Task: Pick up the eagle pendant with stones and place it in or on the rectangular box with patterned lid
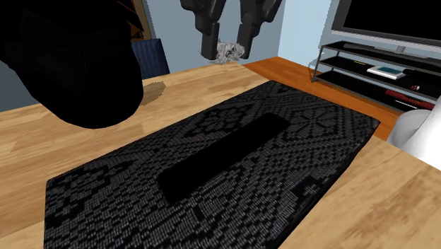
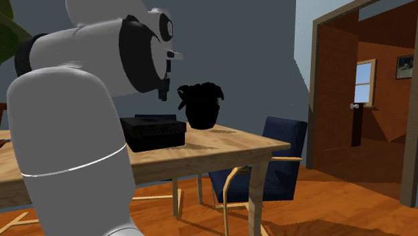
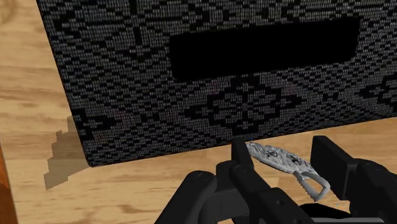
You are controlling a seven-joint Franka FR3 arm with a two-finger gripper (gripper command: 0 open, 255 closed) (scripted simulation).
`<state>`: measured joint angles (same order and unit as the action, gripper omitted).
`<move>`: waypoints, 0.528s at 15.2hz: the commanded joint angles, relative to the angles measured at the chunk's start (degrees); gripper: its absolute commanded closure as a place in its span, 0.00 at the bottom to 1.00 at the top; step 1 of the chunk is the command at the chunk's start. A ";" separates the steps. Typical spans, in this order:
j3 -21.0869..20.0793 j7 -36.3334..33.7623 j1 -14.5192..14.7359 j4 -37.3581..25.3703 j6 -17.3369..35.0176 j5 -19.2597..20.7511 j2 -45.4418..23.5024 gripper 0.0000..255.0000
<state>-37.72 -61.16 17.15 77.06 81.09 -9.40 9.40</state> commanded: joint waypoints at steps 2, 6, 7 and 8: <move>-3.70 -5.13 1.67 -0.96 0.57 1.44 -1.24 1.00; -5.60 -7.83 2.77 0.77 2.48 1.79 -1.10 1.00; -5.22 -7.38 2.71 2.30 3.38 1.20 -0.30 1.00; -4.87 -6.96 2.69 3.79 4.26 0.67 0.46 1.00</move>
<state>-42.76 -68.31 19.80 79.34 84.34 -8.26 9.20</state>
